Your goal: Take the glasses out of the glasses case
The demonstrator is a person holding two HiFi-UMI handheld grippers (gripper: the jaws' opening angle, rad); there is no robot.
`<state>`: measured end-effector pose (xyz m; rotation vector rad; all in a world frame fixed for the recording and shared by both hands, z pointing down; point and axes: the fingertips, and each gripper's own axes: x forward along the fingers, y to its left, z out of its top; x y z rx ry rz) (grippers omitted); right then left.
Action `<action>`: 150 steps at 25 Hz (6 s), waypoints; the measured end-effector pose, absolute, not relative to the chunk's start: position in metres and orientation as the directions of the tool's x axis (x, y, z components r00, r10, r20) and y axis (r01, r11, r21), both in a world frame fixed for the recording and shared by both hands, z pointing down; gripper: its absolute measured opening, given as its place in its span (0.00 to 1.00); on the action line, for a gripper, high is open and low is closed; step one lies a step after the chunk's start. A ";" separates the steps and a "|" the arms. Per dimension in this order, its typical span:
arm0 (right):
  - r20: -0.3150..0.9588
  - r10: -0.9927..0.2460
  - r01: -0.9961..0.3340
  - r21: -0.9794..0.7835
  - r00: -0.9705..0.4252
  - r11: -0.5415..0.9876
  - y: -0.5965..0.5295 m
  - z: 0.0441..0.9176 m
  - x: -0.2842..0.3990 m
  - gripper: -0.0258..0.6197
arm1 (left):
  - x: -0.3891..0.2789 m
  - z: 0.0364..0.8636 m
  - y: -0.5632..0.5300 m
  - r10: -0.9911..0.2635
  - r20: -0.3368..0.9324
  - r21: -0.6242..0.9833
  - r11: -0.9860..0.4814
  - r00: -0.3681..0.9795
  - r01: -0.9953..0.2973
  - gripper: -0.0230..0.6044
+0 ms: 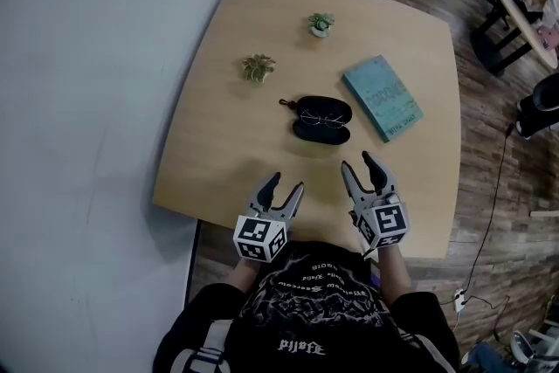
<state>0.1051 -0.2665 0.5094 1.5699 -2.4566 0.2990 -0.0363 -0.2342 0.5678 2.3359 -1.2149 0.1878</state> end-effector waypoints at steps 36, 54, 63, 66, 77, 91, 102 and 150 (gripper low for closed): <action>0.616 -0.513 -0.605 0.072 -0.598 0.793 -0.398 0.598 0.045 0.37 | -0.101 0.610 -0.260 -0.733 0.486 0.278 -0.386 0.475 -0.880 0.43; 0.807 -0.397 -0.491 0.156 -0.436 0.857 -0.408 0.669 0.055 0.33 | -0.104 0.633 -0.268 -0.703 0.551 0.250 -0.374 0.449 -0.893 0.43; 0.827 -0.354 -0.501 0.103 -0.437 0.859 -0.407 0.685 0.054 0.33 | -0.104 0.638 -0.271 -0.696 0.558 0.268 -0.364 0.452 -0.892 0.43; 0.827 -0.337 -0.508 0.073 -0.451 0.858 -0.407 0.686 0.053 0.31 | -0.104 0.641 -0.268 -0.690 0.564 0.273 -0.363 0.453 -0.891 0.43; 0.834 -0.356 -0.448 0.150 -0.422 0.881 -0.405 0.683 0.050 0.20 | -0.088 0.639 -0.261 -0.661 0.559 0.243 -0.446 0.500 -0.861 0.43; 0.762 -0.468 -0.500 0.220 -0.448 0.838 -0.402 0.632 0.052 0.19 | -0.090 0.624 -0.257 -0.685 0.525 0.236 -0.454 0.506 -0.859 0.43; 0.632 -0.606 -0.584 0.283 -0.483 0.761 -0.373 0.567 0.052 0.19 | -0.087 0.597 -0.251 -0.730 0.449 0.262 -0.444 0.516 -0.857 0.43; 0.252 -0.943 -0.976 -0.042 -0.217 0.213 -0.158 0.532 0.110 0.19 | -0.040 0.540 -0.185 -0.693 0.273 0.268 -0.611 0.667 -0.745 0.43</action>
